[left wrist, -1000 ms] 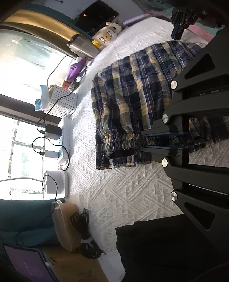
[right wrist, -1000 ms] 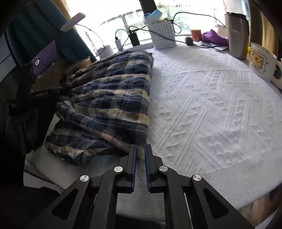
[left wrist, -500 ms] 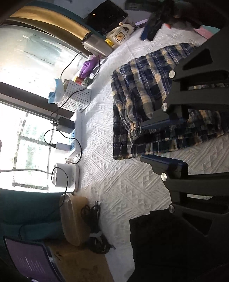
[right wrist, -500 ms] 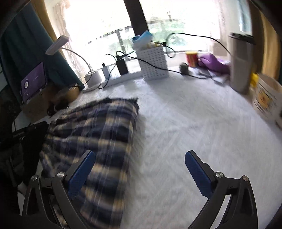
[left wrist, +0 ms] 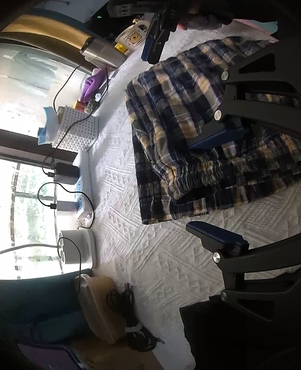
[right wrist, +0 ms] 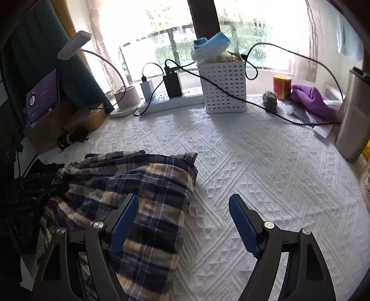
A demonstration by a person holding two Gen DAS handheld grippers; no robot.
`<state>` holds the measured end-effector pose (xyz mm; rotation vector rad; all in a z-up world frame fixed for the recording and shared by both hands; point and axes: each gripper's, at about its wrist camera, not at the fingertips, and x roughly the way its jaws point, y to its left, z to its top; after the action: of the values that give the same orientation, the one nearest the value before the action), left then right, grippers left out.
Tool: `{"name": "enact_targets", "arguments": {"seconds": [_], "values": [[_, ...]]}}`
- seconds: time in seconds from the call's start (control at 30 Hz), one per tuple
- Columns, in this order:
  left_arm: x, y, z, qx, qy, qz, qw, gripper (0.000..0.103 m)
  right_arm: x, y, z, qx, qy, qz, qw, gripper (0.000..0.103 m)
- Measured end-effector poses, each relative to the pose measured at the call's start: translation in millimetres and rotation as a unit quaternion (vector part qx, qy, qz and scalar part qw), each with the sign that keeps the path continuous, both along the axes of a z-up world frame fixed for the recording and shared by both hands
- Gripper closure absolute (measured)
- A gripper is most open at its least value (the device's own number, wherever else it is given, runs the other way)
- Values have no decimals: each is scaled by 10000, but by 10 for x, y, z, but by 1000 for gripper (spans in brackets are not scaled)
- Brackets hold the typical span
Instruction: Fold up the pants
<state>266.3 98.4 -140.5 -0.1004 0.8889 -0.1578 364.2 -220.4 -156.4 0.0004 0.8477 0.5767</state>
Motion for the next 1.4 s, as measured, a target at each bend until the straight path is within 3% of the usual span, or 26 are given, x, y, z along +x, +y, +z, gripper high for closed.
{"name": "enact_targets", "arguments": {"seconds": [0.1,0.17,0.2,0.23,0.27,0.37,0.57,0.63,0.8,0.9,1.13,1.4], "values": [[47,7,-43,-103,77,75,9999,42,74,8,-46,34,88,4,10000,21],[70,-11,-64,-168,132,15,9998,64,104,31,-60,34,93,64,9999,21],[81,-34,-69,-175,157,-20,9997,67,113,46,-62,78,104,130,9998,21],[85,-63,-71,-114,143,-33,9998,71,116,62,-66,104,111,194,9997,26],[89,-93,-67,-50,120,-63,9999,76,125,94,-73,104,120,299,9994,41],[111,-112,-14,-53,38,-75,10000,78,153,192,-111,70,106,537,9985,60],[174,-129,162,-67,-228,-161,9996,79,223,280,-209,118,113,602,9981,89],[191,-144,242,-77,-338,-210,9992,79,202,278,-176,95,19,569,9983,93],[254,-174,429,-85,-595,-340,9976,79,204,227,21,199,-224,479,9984,94],[346,-159,446,-52,-603,-332,9976,79,310,195,25,331,-153,386,9986,94],[529,-1,144,-80,-77,-116,9999,79,576,180,-71,456,76,227,9987,95],[590,136,-160,-235,277,31,9993,74,508,194,76,160,-137,372,9991,94]]}}
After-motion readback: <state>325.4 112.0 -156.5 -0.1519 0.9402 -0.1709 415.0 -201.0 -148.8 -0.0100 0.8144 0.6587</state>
